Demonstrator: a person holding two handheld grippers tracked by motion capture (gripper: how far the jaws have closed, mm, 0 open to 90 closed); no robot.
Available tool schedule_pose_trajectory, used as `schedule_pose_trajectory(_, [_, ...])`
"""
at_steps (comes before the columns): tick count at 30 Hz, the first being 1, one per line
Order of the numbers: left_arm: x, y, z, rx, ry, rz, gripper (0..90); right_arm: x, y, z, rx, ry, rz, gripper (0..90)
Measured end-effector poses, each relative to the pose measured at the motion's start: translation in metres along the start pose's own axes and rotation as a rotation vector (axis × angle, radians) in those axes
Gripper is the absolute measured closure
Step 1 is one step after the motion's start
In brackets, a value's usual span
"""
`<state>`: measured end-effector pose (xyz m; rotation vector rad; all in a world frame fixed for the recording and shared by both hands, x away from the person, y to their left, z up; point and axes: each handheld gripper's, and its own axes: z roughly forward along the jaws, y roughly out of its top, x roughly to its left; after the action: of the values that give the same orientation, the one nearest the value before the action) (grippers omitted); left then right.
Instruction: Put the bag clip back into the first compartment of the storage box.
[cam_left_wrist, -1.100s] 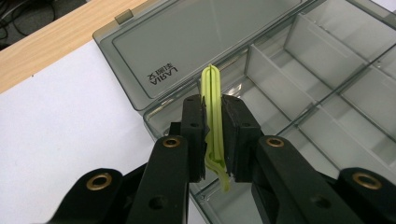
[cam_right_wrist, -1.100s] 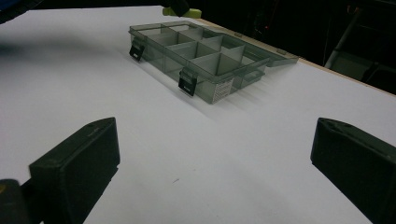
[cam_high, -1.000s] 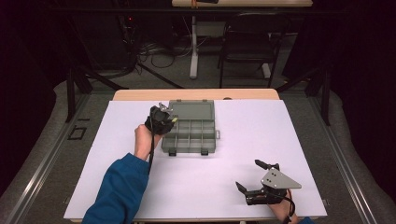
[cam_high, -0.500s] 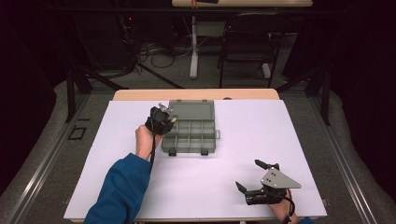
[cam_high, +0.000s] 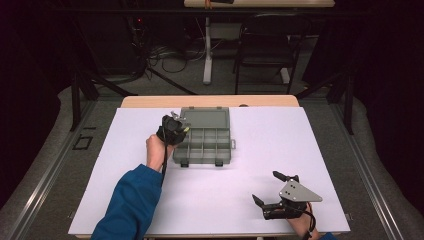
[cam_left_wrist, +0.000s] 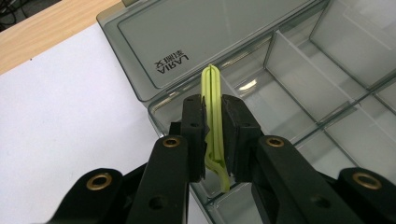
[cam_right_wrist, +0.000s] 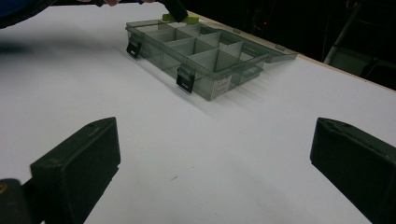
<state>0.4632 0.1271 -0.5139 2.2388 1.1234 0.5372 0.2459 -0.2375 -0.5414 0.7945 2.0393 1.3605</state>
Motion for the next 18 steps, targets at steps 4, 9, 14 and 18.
schedule_pose_trajectory(4, [-0.0006,-0.0004,0.0015,0.003,0.003,-0.004,80.0,0.0001,0.0001,0.0001,0.002,-0.001,0.000,1.3])
schedule_pose_trajectory(9, [-0.0007,-0.0009,0.0033,0.006,0.003,-0.005,79.9,0.0001,0.0001,0.0001,0.005,-0.001,-0.001,1.3])
schedule_pose_trajectory(14, [-0.0007,-0.0013,0.0051,0.009,0.006,-0.007,79.9,0.0001,0.0001,0.0002,0.006,0.000,-0.001,1.3])
schedule_pose_trajectory(18, [-0.0008,-0.0017,0.0063,0.011,0.010,-0.008,79.9,0.0003,0.0000,0.0002,0.006,0.000,0.004,1.3])
